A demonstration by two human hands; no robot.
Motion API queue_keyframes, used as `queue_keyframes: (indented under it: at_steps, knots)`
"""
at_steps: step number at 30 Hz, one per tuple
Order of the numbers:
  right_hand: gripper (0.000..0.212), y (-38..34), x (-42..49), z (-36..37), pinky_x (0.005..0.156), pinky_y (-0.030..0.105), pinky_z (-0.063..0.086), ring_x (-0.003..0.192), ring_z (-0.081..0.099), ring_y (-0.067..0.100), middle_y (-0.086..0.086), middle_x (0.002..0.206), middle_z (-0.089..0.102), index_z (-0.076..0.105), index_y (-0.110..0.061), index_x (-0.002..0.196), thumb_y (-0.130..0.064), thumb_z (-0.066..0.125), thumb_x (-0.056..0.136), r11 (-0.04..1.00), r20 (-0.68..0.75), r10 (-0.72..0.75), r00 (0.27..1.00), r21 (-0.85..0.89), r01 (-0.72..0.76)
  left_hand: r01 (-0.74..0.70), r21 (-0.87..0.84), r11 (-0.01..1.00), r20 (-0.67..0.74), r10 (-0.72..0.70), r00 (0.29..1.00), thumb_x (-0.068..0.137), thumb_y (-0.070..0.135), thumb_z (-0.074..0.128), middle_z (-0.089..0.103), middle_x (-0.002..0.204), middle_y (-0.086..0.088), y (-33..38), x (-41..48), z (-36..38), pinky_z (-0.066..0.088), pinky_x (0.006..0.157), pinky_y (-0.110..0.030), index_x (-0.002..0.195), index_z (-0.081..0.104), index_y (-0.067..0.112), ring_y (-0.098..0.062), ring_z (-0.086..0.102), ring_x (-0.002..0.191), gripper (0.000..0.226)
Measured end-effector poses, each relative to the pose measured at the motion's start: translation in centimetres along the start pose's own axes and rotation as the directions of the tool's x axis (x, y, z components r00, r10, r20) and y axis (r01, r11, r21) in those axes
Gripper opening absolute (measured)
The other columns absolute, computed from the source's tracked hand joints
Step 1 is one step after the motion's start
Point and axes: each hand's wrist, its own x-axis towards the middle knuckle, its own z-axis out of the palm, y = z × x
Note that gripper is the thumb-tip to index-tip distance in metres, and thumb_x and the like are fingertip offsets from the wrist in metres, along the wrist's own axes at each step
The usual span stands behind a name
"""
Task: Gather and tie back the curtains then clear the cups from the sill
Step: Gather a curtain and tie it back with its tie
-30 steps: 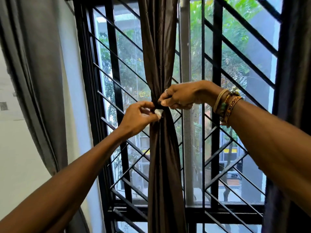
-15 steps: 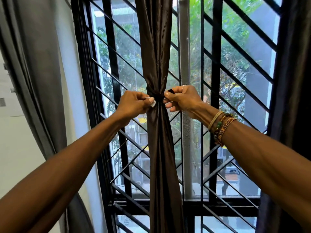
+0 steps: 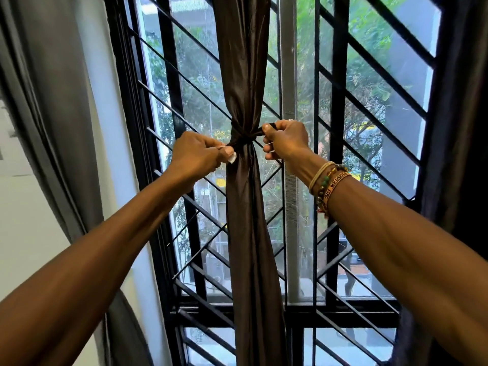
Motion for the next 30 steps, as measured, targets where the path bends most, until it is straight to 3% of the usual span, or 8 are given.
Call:
queue_keyframes:
  at_steps: [3,9,13,16,19,24,27,30]
  knots:
    - [0.017,-0.1,0.4,1.0,0.047,0.029,0.053,0.053,0.056,0.015,0.009,0.072,0.061,0.066,-0.001,0.091,-0.016,0.063,0.097,0.999,-0.054,-0.014,0.998,-0.050,0.011,-0.055,0.127,0.990,-0.034,0.060,0.998,0.081,0.031,0.080,0.072,0.066,-0.009,-0.4,-0.7,0.0,0.049,0.060,-0.031,0.080,0.080,0.019,-0.018,0.055,0.058,0.013]
    - [0.056,-1.9,-0.1,0.6,0.097,0.041,0.042,0.097,0.061,0.018,-0.002,0.092,0.067,0.065,-0.005,0.105,-0.057,0.065,0.086,0.994,0.306,0.019,0.952,0.098,-0.051,-0.031,0.099,0.995,-0.080,0.039,0.996,0.092,0.038,0.066,0.063,0.079,0.004,-3.5,-1.6,0.6,0.044,0.067,-0.031,0.098,0.064,0.012,-0.017,0.059,0.072,0.027]
    - [0.076,-5.3,-1.4,2.8,0.094,0.036,0.055,0.094,0.068,0.014,0.011,0.111,0.070,0.051,0.002,0.134,-0.049,0.074,0.083,0.956,0.357,-0.194,0.914,-0.142,0.258,0.182,-0.052,0.982,0.015,-0.182,0.983,0.068,0.057,0.082,0.053,0.115,0.004,-5.8,-2.5,4.5,0.046,0.088,-0.034,0.138,0.031,0.017,-0.017,0.056,0.103,0.096]
    - [0.062,-7.2,0.2,4.5,0.084,0.045,0.055,0.098,0.067,0.026,0.010,0.108,0.070,0.065,-0.007,0.116,-0.060,0.068,0.084,0.850,0.199,-0.259,0.945,-0.417,0.321,0.133,0.212,0.968,-0.047,-0.126,0.991,0.093,0.045,0.062,0.065,0.100,-0.017,-7.4,-2.8,7.6,0.039,0.071,-0.036,0.093,0.056,0.007,-0.035,0.061,0.100,0.038]
    - [0.041,-7.2,2.3,5.4,0.073,0.034,0.039,0.102,0.060,0.030,0.008,0.111,0.065,0.061,-0.010,0.111,-0.048,0.059,0.094,0.663,0.120,-0.337,0.934,-0.674,0.326,0.092,0.254,0.963,-0.121,-0.063,0.991,0.101,0.035,0.052,0.058,0.074,-0.019,-7.6,-3.3,9.3,0.025,0.062,-0.036,0.063,0.038,0.012,-0.042,0.058,0.084,0.047]
    - [0.051,-4.1,1.6,4.8,0.090,0.042,0.054,0.107,0.062,0.025,-0.001,0.109,0.067,0.054,-0.020,0.114,-0.059,0.066,0.083,0.917,0.012,-0.297,0.955,-0.276,0.288,-0.019,0.191,0.981,0.028,0.014,1.000,0.101,0.039,0.050,0.034,0.052,0.000,-7.8,-3.5,10.0,0.026,0.050,-0.030,0.058,0.033,0.013,-0.019,0.038,0.049,0.054]
    - [0.024,-1.6,0.2,4.0,0.079,0.040,0.060,0.083,0.067,0.022,0.005,0.087,0.070,0.064,-0.016,0.091,-0.039,0.072,0.089,0.995,0.235,-0.074,0.969,-0.042,0.087,-0.096,0.121,0.988,0.083,0.086,0.993,0.101,0.037,0.051,0.025,0.050,0.004,-7.7,-3.8,9.5,0.024,0.041,-0.023,0.056,0.023,0.019,-0.009,0.023,0.044,0.056]
    - [0.026,-0.6,-1.1,4.3,0.063,0.036,0.052,0.070,0.058,0.021,0.004,0.070,0.060,0.067,-0.014,0.077,-0.036,0.070,0.091,0.989,0.250,-0.133,0.959,-0.034,0.146,-0.071,0.073,0.995,0.068,0.066,0.996,0.102,0.034,0.048,0.028,0.051,0.006,-8.3,-4.1,9.7,0.024,0.042,-0.022,0.058,0.026,0.021,-0.007,0.026,0.045,0.052]
